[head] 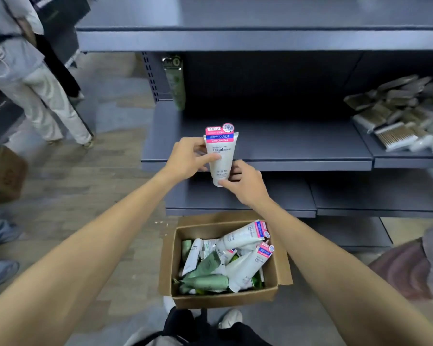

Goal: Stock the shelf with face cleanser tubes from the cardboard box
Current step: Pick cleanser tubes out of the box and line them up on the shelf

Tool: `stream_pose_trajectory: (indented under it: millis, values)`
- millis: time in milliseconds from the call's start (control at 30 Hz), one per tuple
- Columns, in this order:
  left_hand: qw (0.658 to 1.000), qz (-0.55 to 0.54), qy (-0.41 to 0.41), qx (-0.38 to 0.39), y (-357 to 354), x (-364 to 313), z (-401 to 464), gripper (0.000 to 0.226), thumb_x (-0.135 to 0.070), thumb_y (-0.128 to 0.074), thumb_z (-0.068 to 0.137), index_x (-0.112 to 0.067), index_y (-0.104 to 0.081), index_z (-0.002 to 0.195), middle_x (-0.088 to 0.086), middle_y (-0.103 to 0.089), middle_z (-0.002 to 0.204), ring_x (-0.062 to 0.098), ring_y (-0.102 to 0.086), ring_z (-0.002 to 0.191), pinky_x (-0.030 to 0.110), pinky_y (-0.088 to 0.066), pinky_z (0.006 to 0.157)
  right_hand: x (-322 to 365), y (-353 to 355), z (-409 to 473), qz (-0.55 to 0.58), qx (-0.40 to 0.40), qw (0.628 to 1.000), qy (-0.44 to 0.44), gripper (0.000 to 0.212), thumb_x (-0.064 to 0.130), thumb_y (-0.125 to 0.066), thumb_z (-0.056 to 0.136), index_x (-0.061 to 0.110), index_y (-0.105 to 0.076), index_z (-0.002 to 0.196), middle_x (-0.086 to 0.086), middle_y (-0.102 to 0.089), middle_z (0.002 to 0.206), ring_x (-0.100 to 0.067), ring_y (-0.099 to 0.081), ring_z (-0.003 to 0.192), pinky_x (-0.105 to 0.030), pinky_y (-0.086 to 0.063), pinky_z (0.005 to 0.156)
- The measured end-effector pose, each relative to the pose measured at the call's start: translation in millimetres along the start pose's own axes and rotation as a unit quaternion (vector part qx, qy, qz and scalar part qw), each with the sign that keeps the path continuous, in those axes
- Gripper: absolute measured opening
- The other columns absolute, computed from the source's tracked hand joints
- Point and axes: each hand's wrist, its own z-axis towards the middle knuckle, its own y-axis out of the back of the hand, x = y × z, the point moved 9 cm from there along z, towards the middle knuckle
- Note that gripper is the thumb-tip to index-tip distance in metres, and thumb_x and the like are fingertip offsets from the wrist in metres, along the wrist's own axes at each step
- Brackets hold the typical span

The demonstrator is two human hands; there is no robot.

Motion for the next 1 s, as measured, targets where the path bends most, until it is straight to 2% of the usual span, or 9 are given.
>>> stream_pose_trajectory:
  millis: [100, 267, 367, 500, 633, 767, 867, 933, 1000]
  values:
    - [1.000, -0.014, -0.012, -0.009, 17, -8, 8, 0.026, -0.024, -0.076, 0.084, -0.014, -0.072, 0.108, -0.006, -0.074, 0.103, 0.005, -0.070, 0.092, 0.030, -0.061, 0.061, 19, 6, 13, -0.014, -0.014, 1.000, 0.023, 0.043, 0.029, -0.081, 0.078, 0.016, -0.058, 0.111, 0.012, -0.066, 0.100, -0.001, -0.067, 0.086, -0.017, -0.055, 0.071]
    - [0.999, -0.012, -0.017, -0.030, 40, -11, 22, 0.027, -0.022, -0.075, 0.084, -0.013, -0.071, 0.110, -0.005, -0.074, 0.104, 0.005, -0.070, 0.091, 0.036, -0.062, 0.063, 47, 6, 37, -0.032, -0.024, 0.997, 0.058, 0.039, 0.033, -0.079, 0.080, 0.017, -0.058, 0.108, 0.005, -0.071, 0.104, -0.005, -0.070, 0.083, -0.027, -0.059, 0.071]
    - [0.999, -0.013, -0.018, -0.034, 50, -12, 30, 0.028, -0.021, -0.076, 0.084, -0.013, -0.071, 0.110, -0.004, -0.074, 0.104, 0.007, -0.070, 0.092, 0.036, -0.062, 0.065, 57, 4, 49, -0.032, -0.036, 0.997, 0.053, 0.036, 0.029, -0.079, 0.080, 0.016, -0.058, 0.106, 0.006, -0.070, 0.101, -0.006, -0.069, 0.081, -0.028, -0.059, 0.070]
    - [0.999, -0.010, -0.010, -0.045, 60, -9, 41, 0.028, -0.022, -0.077, 0.083, -0.016, -0.070, 0.109, -0.006, -0.074, 0.102, 0.003, -0.070, 0.086, 0.027, -0.059, 0.071, 62, -1, 64, -0.023, -0.045, 0.998, 0.033, 0.035, 0.027, -0.079, 0.080, 0.016, -0.058, 0.107, 0.004, -0.070, 0.100, -0.007, -0.068, 0.079, -0.029, -0.058, 0.070]
    - [0.997, -0.005, 0.014, -0.078, 62, 9, 47, 0.030, -0.021, -0.080, 0.076, -0.021, -0.070, 0.104, -0.007, -0.074, 0.099, 0.003, -0.071, 0.088, 0.023, -0.056, 0.082, 58, -11, 80, -0.015, -0.061, 0.998, 0.011, 0.035, 0.026, -0.080, 0.078, 0.016, -0.058, 0.102, 0.006, -0.070, 0.093, -0.012, -0.070, 0.077, -0.039, -0.060, 0.070]
    - [0.997, -0.004, 0.020, -0.079, 57, 20, 54, 0.027, -0.016, -0.080, 0.076, -0.022, -0.068, 0.100, -0.008, -0.073, 0.094, -0.007, -0.069, 0.079, 0.010, -0.053, 0.075, 51, -19, 91, -0.012, -0.065, 0.998, -0.003, 0.034, 0.026, -0.080, 0.077, 0.016, -0.057, 0.101, 0.005, -0.070, 0.092, -0.016, -0.070, 0.079, -0.043, -0.059, 0.071]
    - [0.997, 0.023, 0.024, -0.063, 55, 32, 64, 0.026, -0.016, -0.079, 0.079, -0.021, -0.068, 0.101, -0.012, -0.070, 0.091, -0.014, -0.064, 0.071, 0.003, -0.048, 0.070, 44, -28, 100, -0.014, -0.056, 0.998, -0.015, 0.033, 0.024, -0.079, 0.079, 0.015, -0.057, 0.101, 0.008, -0.068, 0.091, -0.010, -0.069, 0.080, -0.039, -0.059, 0.073]
    - [0.997, 0.044, 0.023, -0.060, 56, 42, 74, 0.025, -0.020, -0.078, 0.080, -0.019, -0.069, 0.103, -0.009, -0.073, 0.096, -0.008, -0.067, 0.077, 0.008, -0.051, 0.075, 38, -34, 108, -0.016, -0.056, 0.998, -0.020, 0.032, 0.024, -0.079, 0.081, 0.014, -0.057, 0.101, 0.010, -0.066, 0.090, -0.007, -0.067, 0.080, -0.036, -0.059, 0.072]
    - [0.997, 0.047, 0.021, -0.061, 58, 51, 87, 0.027, -0.022, -0.078, 0.080, -0.016, -0.071, 0.105, -0.005, -0.075, 0.098, 0.001, -0.070, 0.082, 0.021, -0.056, 0.081, 35, -37, 119, -0.013, -0.064, 0.998, -0.025, 0.030, 0.025, -0.078, 0.081, 0.016, -0.057, 0.101, 0.011, -0.065, 0.090, -0.007, -0.067, 0.082, -0.036, -0.060, 0.071]
